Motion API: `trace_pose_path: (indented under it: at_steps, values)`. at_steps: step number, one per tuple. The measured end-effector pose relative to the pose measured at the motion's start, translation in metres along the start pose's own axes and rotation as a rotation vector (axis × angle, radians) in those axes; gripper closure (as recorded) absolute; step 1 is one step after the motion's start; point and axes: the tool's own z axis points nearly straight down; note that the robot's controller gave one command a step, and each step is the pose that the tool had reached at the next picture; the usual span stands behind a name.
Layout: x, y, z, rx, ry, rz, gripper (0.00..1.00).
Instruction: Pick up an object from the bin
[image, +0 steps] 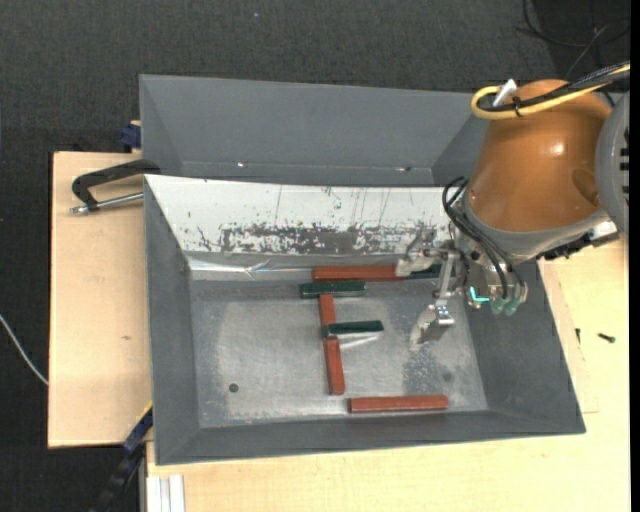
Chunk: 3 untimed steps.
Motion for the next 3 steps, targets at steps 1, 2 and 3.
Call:
trace_pose_path:
  at_steps: [1, 2, 3]
  values:
    - [-0.001, 0.000, -0.004, 0.000, -0.008, 0.000, 0.00]
    - [-0.012, 0.021, 0.069, 0.000, -0.010, 0.103, 0.00]
    - [-0.033, 0.054, 0.085, 0.000, -0.008, 0.026, 0.00]
